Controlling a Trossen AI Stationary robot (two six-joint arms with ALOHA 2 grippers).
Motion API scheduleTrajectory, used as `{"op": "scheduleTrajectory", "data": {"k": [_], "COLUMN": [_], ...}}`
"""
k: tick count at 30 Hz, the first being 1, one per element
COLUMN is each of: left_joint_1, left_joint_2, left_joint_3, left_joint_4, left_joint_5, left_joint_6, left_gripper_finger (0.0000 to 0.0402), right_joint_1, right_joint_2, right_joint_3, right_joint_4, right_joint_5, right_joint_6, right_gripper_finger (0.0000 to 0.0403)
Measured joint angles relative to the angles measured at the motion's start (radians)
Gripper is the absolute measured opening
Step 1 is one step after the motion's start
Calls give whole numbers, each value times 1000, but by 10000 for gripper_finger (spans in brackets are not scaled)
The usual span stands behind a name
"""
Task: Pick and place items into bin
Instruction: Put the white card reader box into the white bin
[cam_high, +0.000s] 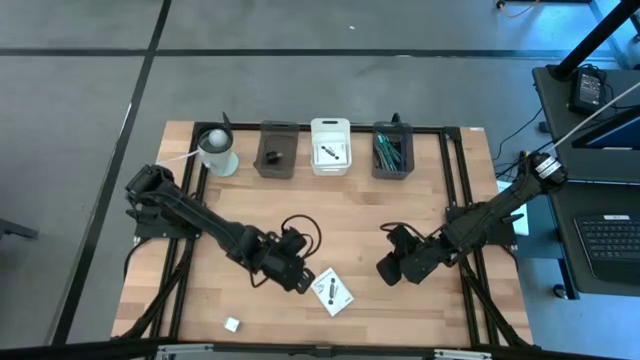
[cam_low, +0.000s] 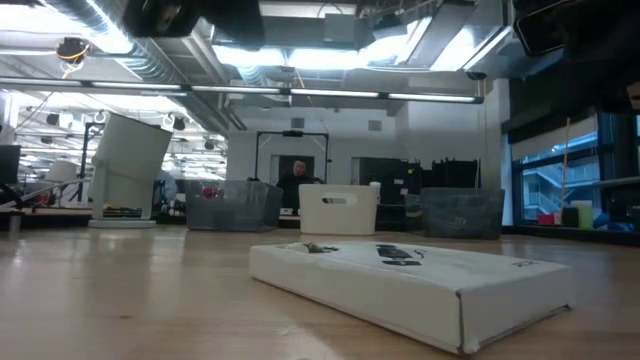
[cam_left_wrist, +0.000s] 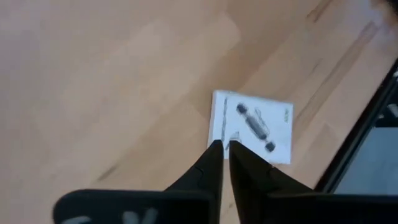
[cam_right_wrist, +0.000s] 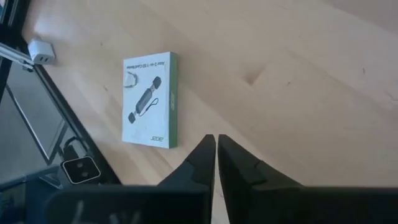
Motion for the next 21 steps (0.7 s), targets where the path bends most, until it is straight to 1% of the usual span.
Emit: {"op": "scheduleTrajectory", "data": {"k": [2, 5, 9, 12, 14, 17, 21], "left_joint_1": [0, -6, -8, -8, -8, -14, -30], "left_joint_2": [20, 57, 119, 176, 217, 280, 323], "left_joint_3": [0, 0, 0, 0, 0, 0, 0], "left_joint_4": [5, 37, 131, 216, 273, 343, 418], "left_joint_5": [21, 19, 7, 41, 83, 134, 140], "left_joint_6": [-38, -106, -223, -343, -414, -508, -620], "left_gripper_finger": [39, 68, 110, 132, 138, 137, 129], "right_joint_1": [0, 0, 0, 0, 0, 0, 0], "right_joint_2": [0, 0, 0, 0, 0, 0, 0], "right_joint_3": [0, 0, 0, 0, 0, 0, 0], "right_joint_4": [-4, -42, -109, -125, -126, -123, -111], "right_joint_5": [4, 8, 30, 36, 35, 34, 33], "right_joint_6": [-5, -42, -65, -92, -160, -216, -291], "right_gripper_finger": [25, 23, 19, 18, 18, 17, 14]}}
